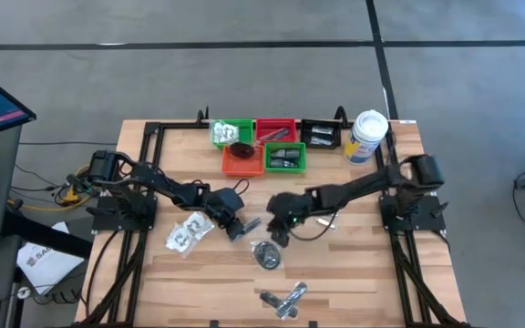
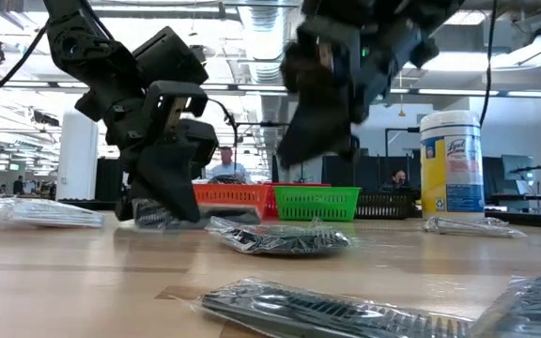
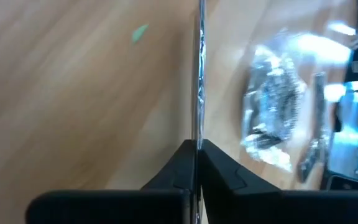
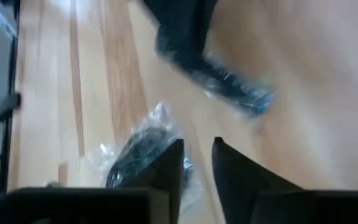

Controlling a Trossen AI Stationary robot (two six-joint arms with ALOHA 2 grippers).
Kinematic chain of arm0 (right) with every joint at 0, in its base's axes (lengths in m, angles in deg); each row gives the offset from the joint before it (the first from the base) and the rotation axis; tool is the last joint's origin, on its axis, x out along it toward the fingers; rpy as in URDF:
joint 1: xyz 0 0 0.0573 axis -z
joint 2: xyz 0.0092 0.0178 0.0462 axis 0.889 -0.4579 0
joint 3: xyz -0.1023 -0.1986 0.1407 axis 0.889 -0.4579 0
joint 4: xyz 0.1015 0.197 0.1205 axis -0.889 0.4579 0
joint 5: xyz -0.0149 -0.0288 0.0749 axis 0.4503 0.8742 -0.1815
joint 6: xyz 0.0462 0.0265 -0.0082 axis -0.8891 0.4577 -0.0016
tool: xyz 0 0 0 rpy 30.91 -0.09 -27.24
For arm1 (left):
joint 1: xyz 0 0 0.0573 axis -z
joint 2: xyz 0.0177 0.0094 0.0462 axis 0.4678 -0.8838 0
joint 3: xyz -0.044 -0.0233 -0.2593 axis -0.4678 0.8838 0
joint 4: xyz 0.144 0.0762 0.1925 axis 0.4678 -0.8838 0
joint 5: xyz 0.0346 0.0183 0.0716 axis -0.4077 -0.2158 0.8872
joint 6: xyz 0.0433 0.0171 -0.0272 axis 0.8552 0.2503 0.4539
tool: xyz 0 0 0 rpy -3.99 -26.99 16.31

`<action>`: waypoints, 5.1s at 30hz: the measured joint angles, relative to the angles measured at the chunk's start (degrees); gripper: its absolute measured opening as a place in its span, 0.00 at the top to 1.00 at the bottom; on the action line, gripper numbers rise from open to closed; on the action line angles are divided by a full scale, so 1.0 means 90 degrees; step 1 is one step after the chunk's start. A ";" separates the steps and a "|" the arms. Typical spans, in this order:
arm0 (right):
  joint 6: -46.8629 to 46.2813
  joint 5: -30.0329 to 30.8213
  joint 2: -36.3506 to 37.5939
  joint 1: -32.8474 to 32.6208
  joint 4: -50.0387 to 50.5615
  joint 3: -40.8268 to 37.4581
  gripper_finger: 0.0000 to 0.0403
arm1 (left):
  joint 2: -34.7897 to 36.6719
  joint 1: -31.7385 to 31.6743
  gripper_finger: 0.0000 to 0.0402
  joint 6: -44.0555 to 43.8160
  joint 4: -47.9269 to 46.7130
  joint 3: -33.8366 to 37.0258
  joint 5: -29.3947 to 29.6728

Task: Pick & Place Travel size toiletries
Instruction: Put the black comb into the red bin

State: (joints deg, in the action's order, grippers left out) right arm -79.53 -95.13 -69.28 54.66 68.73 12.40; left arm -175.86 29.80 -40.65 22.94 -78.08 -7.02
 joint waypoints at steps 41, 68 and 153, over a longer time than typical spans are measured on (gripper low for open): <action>-0.1922 -0.0946 0.1878 0.0796 -0.1663 0.0027 0.41 | 0.3595 0.0698 1.00 0.0360 0.0009 -0.0036 0.3291; -0.2116 -0.2940 0.1871 0.0984 -0.1371 0.0029 0.41 | 0.3598 0.0763 1.00 -0.0241 0.0261 -0.0053 0.0383; -0.1718 -0.3415 0.1138 0.0409 -0.0515 0.0027 0.98 | 0.0542 0.0565 0.84 -0.0306 0.1609 -0.1304 -0.1078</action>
State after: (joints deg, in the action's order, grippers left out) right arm -95.00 -125.87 -59.04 58.34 64.10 12.64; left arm -170.97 34.88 -43.40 37.41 -89.81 -16.72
